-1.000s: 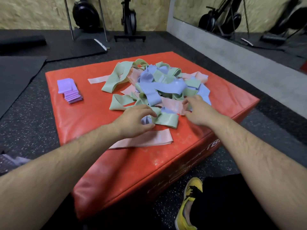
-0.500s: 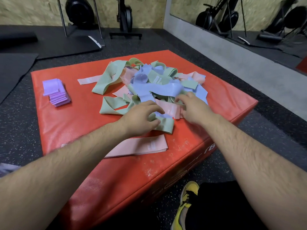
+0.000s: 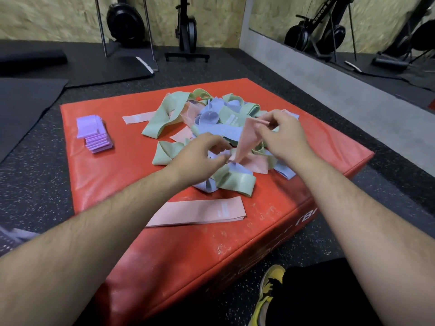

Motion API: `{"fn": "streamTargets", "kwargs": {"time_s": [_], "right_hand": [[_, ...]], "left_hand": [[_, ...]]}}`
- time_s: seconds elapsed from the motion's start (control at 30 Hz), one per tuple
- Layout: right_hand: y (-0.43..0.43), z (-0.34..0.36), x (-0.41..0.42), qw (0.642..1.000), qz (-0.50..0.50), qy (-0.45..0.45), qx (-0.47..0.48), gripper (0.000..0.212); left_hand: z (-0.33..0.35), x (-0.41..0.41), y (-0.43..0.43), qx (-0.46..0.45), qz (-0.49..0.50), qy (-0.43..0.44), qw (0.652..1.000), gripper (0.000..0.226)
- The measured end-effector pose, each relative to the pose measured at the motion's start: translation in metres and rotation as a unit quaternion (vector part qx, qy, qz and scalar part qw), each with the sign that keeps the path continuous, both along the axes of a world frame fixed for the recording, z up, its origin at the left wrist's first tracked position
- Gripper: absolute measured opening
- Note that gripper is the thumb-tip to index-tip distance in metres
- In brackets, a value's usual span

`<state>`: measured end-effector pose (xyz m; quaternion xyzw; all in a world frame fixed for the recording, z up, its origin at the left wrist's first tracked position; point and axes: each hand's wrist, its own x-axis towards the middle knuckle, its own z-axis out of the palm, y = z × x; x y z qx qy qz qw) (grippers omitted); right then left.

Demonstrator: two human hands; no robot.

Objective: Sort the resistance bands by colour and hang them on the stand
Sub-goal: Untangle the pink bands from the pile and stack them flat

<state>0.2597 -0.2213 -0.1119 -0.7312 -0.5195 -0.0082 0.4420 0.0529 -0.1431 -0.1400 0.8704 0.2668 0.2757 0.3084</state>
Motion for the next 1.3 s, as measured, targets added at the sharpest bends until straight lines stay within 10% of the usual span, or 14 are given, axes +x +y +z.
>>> {"fn": "streamTargets", "kwargs": {"time_s": [0.2, 0.43, 0.87, 1.03, 1.3], "right_hand": [[0.001, 0.048, -0.055, 0.981, 0.01, 0.099, 0.166, 0.004], [0.028, 0.034, -0.119, 0.986, 0.147, 0.016, 0.082, 0.006], [0.054, 0.02, -0.132, 0.978, 0.196, 0.049, 0.061, 0.019], [0.056, 0.012, -0.134, 0.952, 0.269, 0.062, -0.132, 0.015], [0.053, 0.008, -0.13, 0.947, 0.261, 0.03, -0.184, 0.014]], "left_hand": [[0.029, -0.013, 0.005, -0.143, 0.054, -0.155, 0.976, 0.013], [0.052, -0.032, 0.012, -0.343, 0.001, -0.242, 0.908, 0.042], [0.04, -0.082, 0.029, -0.163, 0.103, -0.12, 0.974, 0.025], [0.041, -0.095, 0.03, -0.096, 0.122, -0.111, 0.982, 0.022], [0.039, -0.109, 0.036, -0.029, 0.161, -0.06, 0.985, 0.012]]}}
